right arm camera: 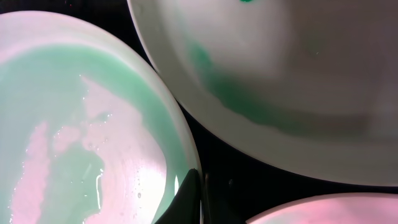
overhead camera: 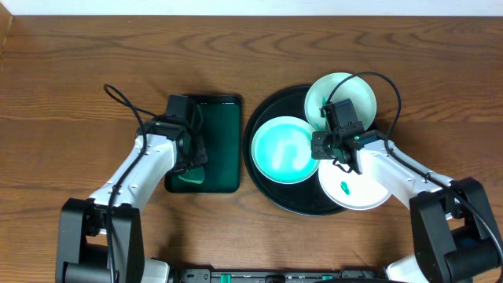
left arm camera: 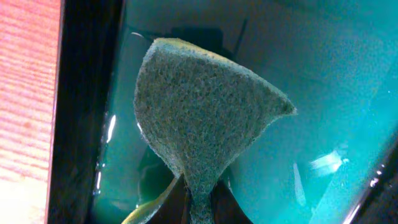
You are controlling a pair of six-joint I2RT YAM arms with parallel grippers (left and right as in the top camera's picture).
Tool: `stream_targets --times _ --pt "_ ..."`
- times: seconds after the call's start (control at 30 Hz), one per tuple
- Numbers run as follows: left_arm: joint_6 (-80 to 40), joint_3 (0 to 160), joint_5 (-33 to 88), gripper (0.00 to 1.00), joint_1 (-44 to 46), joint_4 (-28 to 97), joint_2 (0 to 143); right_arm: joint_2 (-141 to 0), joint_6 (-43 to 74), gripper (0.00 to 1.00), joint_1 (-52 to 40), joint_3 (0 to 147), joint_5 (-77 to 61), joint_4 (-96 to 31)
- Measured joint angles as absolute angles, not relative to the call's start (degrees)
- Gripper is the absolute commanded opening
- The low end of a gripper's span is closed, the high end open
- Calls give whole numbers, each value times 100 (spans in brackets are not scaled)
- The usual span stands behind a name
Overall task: Clean dirty plates on tray and stack at the side
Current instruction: 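Return the sponge with left gripper to the green tray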
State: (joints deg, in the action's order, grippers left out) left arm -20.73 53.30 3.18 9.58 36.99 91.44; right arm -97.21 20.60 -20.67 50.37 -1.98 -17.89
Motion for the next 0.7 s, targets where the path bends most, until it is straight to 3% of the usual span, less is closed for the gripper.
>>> stream_targets --times 0.7 --pt "-2071 5144 301 7 958 3452 9144 -9721 2060 1 -2067 5037 -198 -1789"
